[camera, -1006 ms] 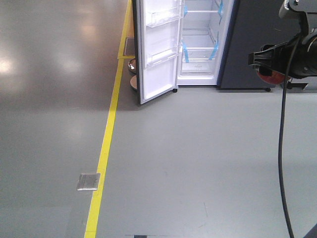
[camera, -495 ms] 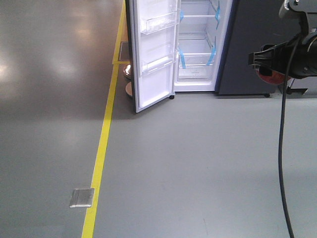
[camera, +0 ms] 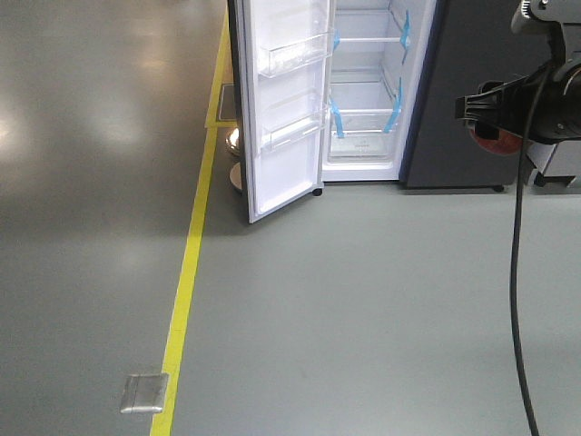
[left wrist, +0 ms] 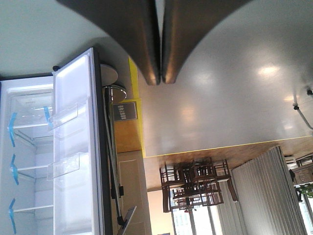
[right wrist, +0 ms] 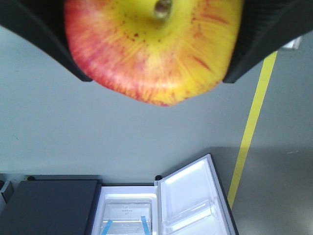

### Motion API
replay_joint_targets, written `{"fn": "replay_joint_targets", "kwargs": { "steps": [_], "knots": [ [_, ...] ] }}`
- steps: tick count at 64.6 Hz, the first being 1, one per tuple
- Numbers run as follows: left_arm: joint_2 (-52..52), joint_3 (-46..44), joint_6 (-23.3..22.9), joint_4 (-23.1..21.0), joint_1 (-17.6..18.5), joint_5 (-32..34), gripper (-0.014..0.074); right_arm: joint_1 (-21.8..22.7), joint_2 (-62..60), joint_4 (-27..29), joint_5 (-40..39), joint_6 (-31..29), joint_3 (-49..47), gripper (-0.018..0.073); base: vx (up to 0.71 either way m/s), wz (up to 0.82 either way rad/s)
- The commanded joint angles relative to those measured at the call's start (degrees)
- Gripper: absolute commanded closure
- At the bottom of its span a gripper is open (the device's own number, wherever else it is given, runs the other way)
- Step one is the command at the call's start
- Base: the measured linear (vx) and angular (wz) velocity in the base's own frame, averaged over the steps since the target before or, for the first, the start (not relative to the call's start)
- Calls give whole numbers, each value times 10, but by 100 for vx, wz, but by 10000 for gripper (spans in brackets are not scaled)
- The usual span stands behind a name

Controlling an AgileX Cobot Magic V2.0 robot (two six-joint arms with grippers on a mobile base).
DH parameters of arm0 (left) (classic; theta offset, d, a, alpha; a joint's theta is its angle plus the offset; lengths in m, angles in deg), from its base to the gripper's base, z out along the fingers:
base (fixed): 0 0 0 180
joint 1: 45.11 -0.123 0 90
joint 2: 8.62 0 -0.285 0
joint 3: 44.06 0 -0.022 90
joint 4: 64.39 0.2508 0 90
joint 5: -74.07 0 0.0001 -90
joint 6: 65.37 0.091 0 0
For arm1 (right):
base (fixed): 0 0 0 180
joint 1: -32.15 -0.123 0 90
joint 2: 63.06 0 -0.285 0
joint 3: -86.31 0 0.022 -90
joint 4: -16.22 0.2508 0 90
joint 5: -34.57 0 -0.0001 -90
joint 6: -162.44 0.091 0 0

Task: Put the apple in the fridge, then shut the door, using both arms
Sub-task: 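Approach the refrigerator opening with the apple held in the right gripper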

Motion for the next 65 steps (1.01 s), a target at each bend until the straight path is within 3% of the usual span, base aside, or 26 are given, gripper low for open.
{"fn": "replay_joint_targets", "kwargs": {
  "steps": [1,65],
  "knots": [
    [-9,16,-5,-1,-1,40,601,3,-23,-7,-40,-6,-17,567,20,1],
    [-9,16,-5,-1,-1,40,601,3,-23,-7,-41,-6,-17,567,17,1]
  ]
}}
